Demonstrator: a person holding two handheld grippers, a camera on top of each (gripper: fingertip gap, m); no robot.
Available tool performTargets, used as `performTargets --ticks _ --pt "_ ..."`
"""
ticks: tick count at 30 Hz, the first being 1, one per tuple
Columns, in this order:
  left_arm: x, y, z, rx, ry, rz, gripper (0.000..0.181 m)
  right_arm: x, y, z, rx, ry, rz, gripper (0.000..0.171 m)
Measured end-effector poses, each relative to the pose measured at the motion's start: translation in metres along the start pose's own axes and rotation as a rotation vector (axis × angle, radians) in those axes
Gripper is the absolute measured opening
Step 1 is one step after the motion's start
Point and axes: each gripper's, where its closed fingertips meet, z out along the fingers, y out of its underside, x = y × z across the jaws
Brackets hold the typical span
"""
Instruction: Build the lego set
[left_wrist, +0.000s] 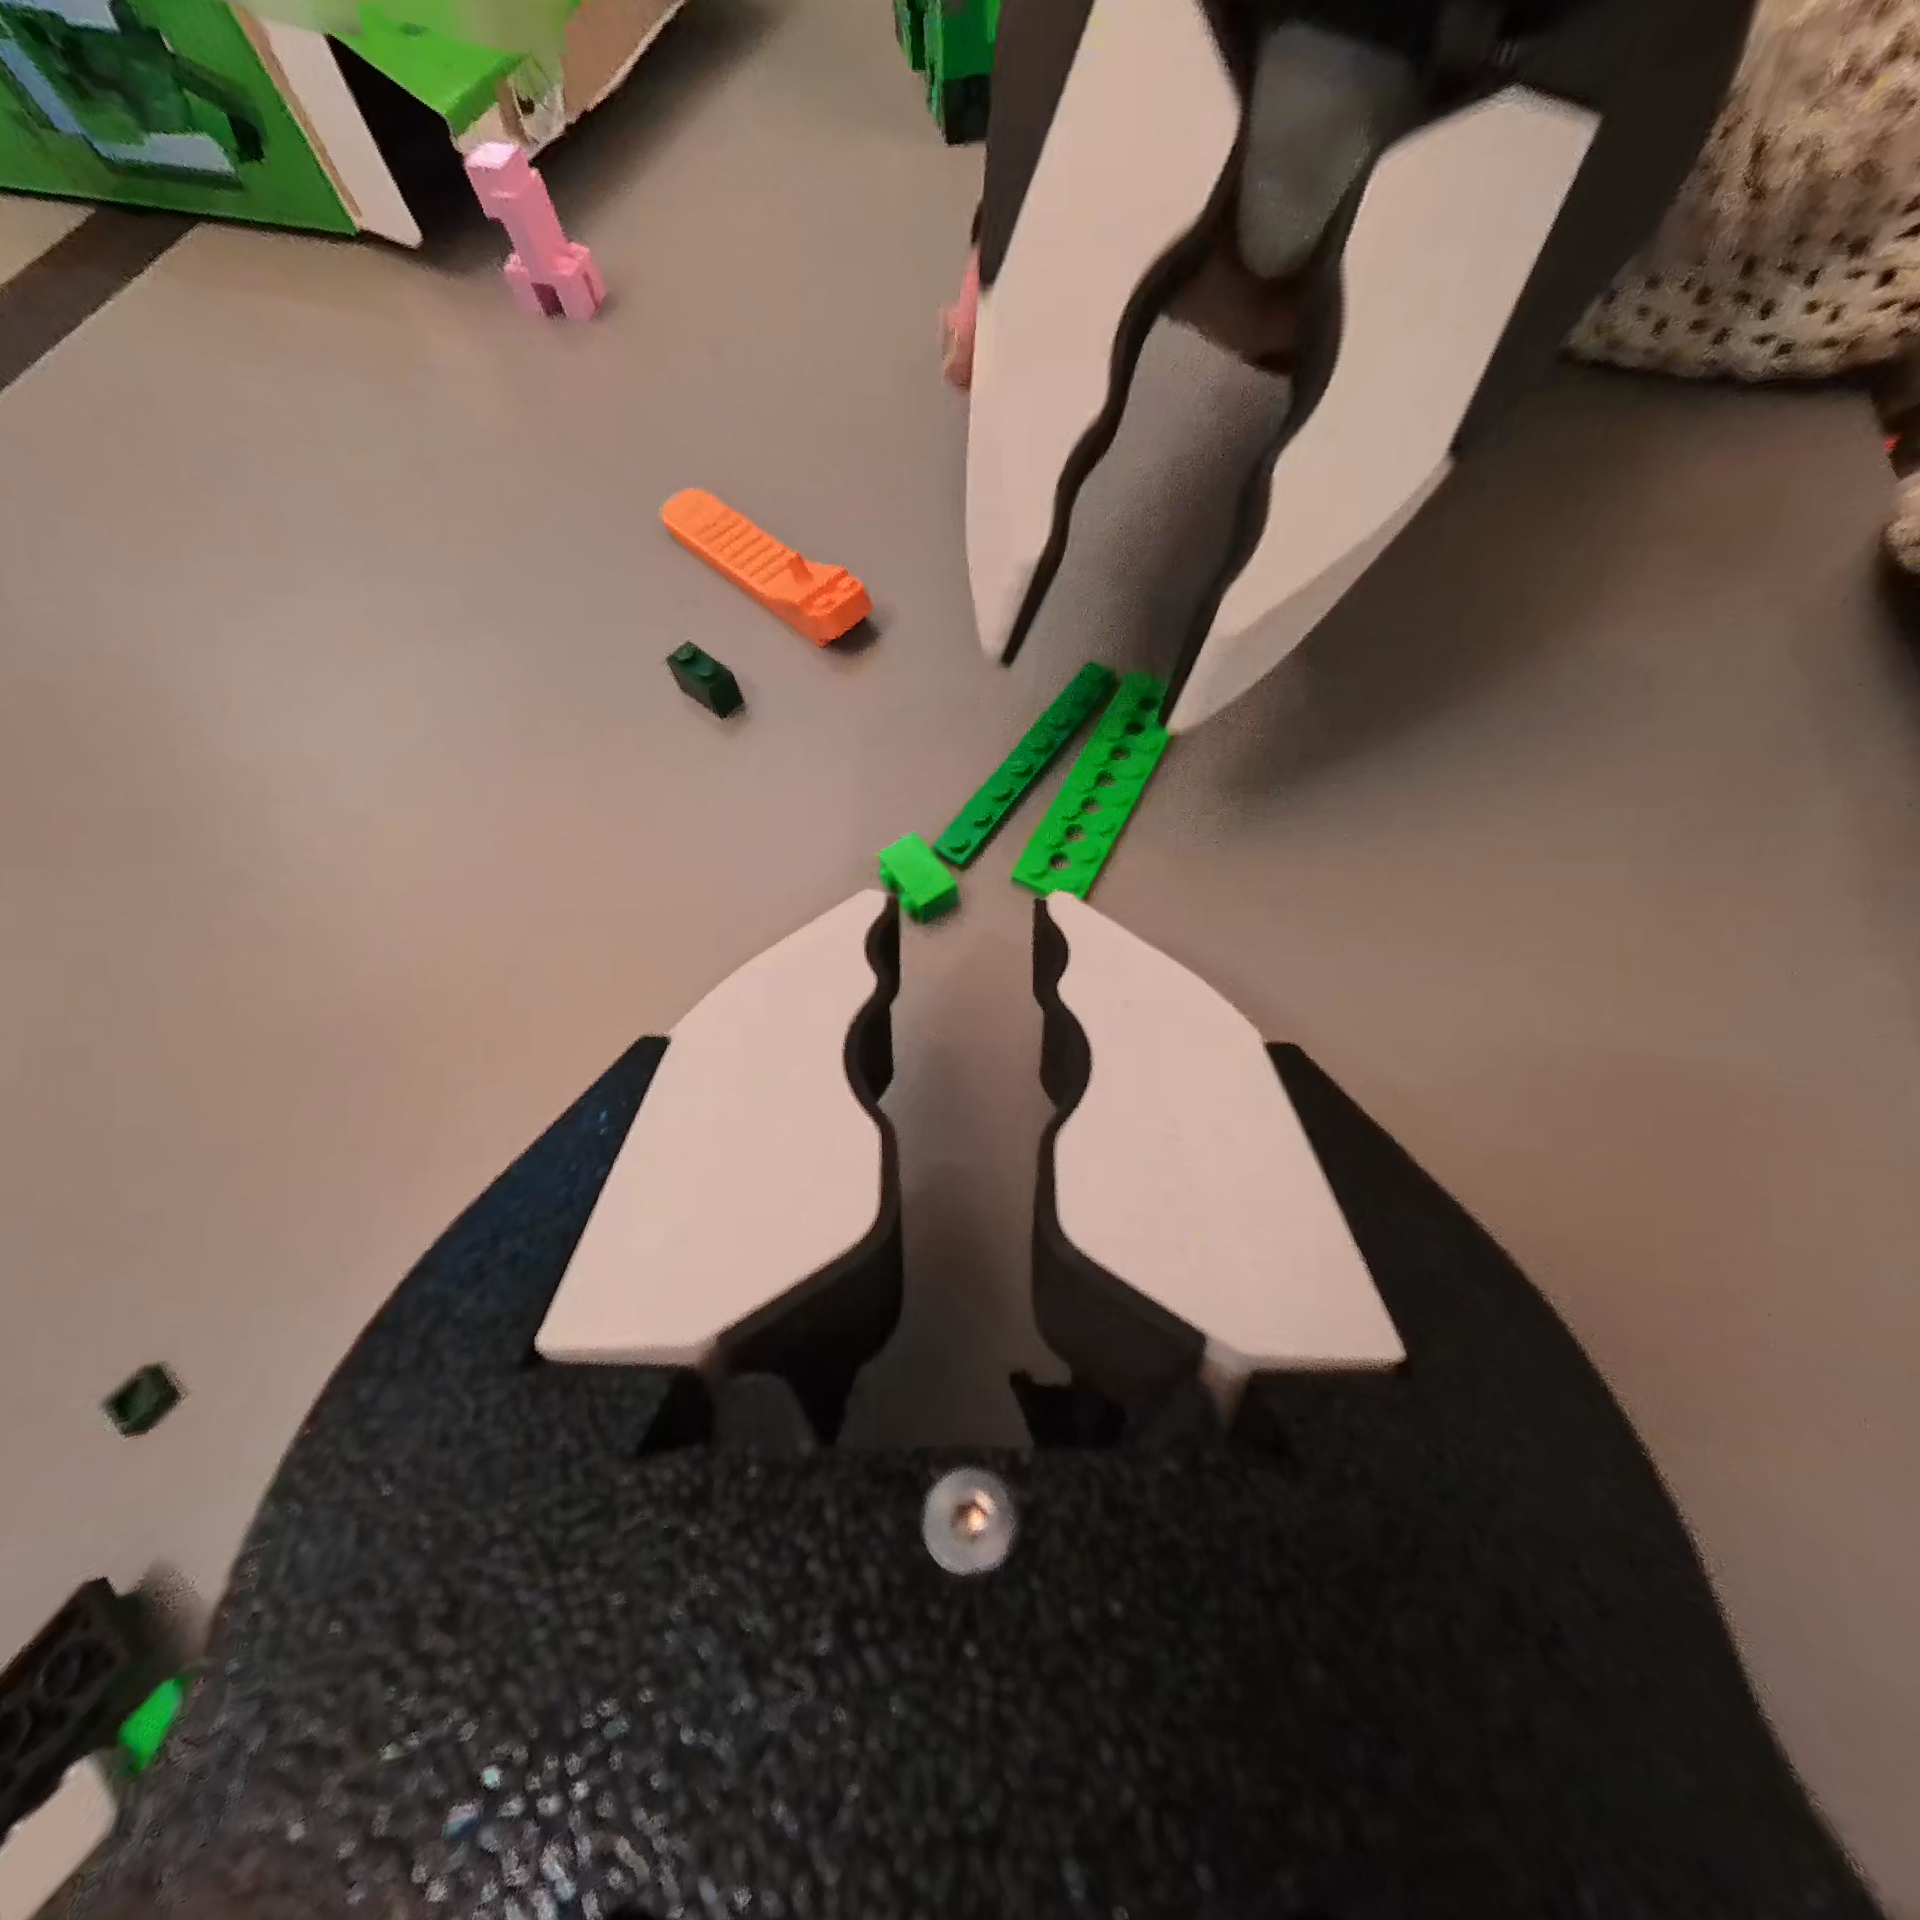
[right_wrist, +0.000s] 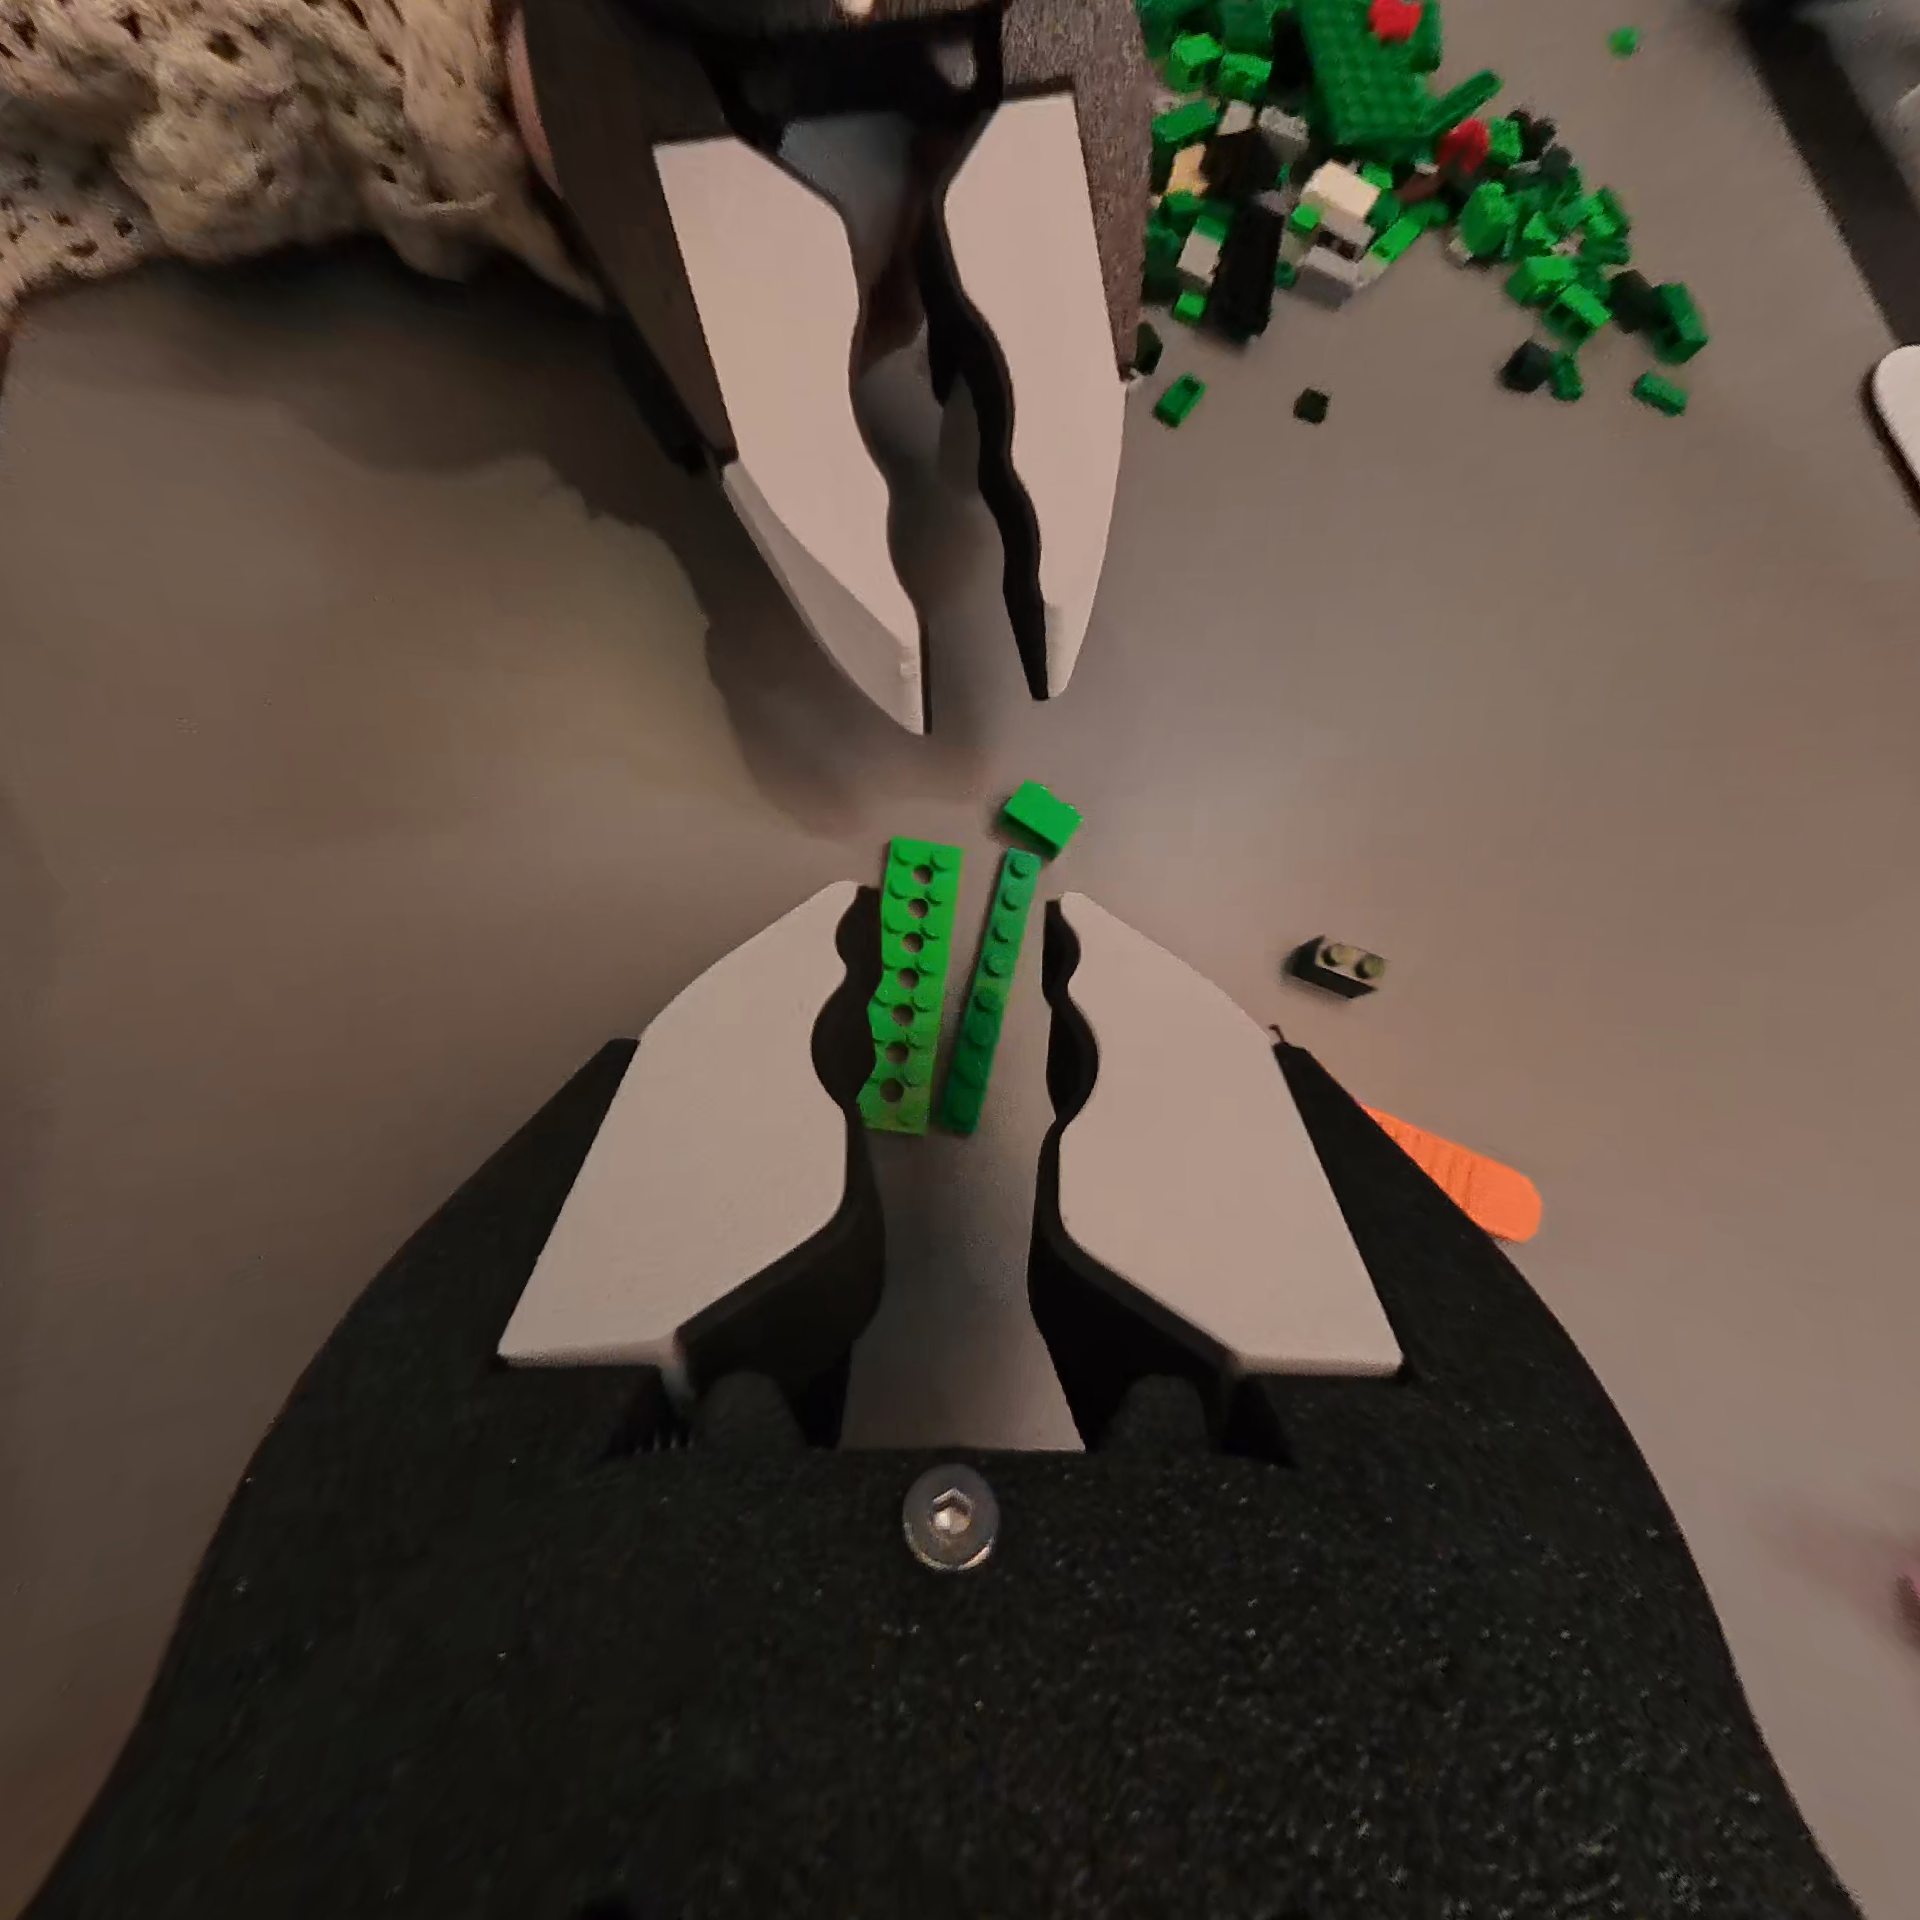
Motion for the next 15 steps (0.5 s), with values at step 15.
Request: performTargets --ticks 15 --pt "0.002 -0.007 -0.005 0.028 0.019 -0.028 0.032 -0.002 0.024 0.012 -0.084 -0.015 -0.004 0.042"
